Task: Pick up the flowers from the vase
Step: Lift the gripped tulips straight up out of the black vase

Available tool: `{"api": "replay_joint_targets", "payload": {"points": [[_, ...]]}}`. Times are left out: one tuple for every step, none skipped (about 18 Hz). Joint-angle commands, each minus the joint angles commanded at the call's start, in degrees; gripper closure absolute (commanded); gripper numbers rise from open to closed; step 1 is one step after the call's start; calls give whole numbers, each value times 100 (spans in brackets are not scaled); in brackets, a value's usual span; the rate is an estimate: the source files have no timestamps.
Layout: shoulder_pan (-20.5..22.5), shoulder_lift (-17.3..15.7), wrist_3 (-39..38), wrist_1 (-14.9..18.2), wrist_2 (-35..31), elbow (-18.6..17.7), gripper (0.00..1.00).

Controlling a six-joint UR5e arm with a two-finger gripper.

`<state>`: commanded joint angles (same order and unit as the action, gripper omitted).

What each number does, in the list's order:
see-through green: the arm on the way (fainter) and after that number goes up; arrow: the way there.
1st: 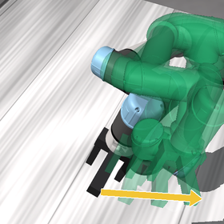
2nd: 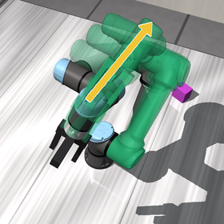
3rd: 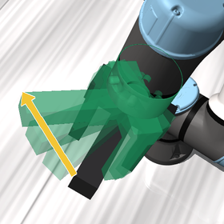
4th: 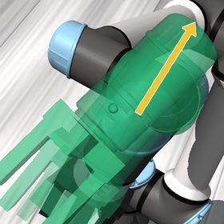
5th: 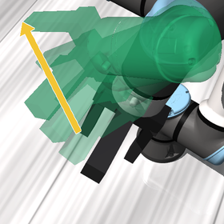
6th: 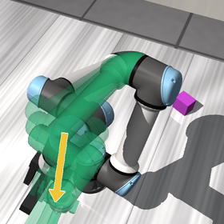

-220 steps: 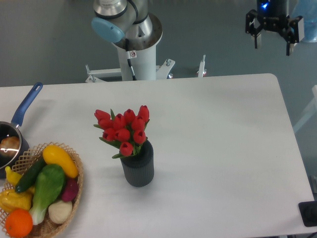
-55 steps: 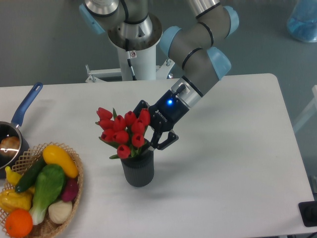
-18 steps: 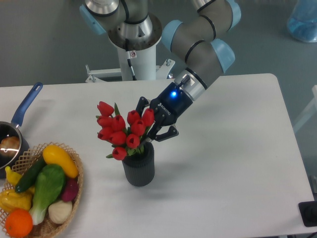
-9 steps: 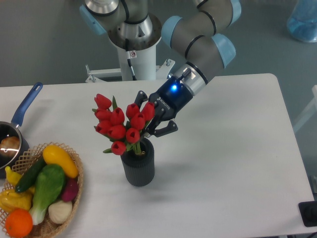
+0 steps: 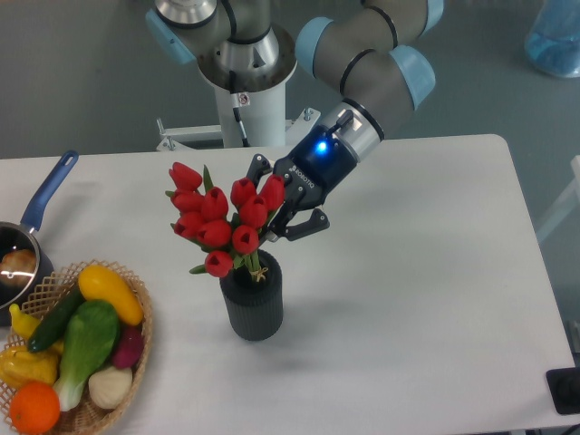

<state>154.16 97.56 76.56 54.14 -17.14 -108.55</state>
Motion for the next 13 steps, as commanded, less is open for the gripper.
{"api": "replay_joint_targets", "payload": {"points": [[0,-35,-88,0,17,26,62],[-9,-62,-167,0,26,26,62],[-17,-97,-203,0,44,26,62],[-17,-114,-220,0,79,35,62],[-26,-123,-221,0,157,35,62],[-26,-141,-221,9,228,44,62],[-26,-176,-221,9,281,44,62],[-18,-228,-238,9,351,53,62],[-17,-264,-334,9,352,79,62],[-9,-299,-404,9,360,97,62],[-9,-317,-457,17,413,123,62],[-17,-343,-510,9,483,132,62],[-17,-387,-563,17,518,158,62]]}}
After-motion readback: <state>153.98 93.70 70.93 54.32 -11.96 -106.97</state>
